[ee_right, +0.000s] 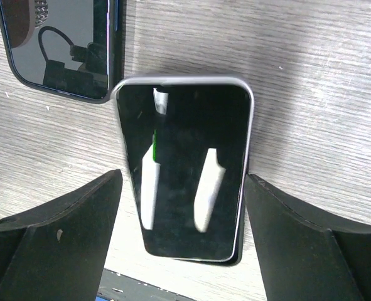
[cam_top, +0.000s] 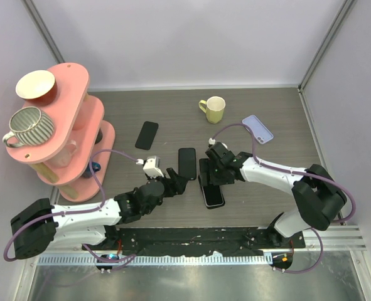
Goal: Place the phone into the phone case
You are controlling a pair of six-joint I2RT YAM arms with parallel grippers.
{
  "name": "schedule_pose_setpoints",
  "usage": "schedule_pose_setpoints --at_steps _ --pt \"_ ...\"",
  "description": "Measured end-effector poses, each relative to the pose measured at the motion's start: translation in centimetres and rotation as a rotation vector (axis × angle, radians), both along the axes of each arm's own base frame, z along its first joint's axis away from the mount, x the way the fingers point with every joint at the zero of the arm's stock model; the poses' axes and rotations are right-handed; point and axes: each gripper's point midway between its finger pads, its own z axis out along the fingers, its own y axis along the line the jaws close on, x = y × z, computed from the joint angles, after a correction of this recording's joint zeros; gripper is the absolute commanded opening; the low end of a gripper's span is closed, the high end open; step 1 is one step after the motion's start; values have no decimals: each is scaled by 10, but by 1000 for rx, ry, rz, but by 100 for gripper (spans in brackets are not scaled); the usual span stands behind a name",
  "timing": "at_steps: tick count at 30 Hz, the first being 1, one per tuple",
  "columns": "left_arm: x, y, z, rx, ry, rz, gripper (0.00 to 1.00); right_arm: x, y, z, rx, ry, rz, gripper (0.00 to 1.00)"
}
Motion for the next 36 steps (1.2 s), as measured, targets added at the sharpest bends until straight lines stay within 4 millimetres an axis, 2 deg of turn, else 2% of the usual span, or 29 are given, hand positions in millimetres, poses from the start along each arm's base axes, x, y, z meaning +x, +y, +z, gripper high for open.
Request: schedule_pose_setpoints --at_steps 12,17,21,24,30,34,36 --pt "0 0 0 1 0 0 72 -3 2 2 -16 -15 34 86" --pt "0 0 -3 9 5 -1 69 2 -5 20 -38 -59 42 87" --pt "-2 -3 -9 24 22 -13 66 7 -13 28 -41 -78 40 82" --pt "-4 -9 -13 30 43 -37 65 4 -20 22 -49 -62 39 78" --pt "-6 -22 -11 10 69 -69 61 -21 -36 -2 -45 19 61 72" --pt "-7 -23 -10 6 72 -73 59 -31 -39 -14 -25 46 69 60" --pt "-7 -23 -10 4 73 -72 57 -32 -35 -13 23 35 76 54"
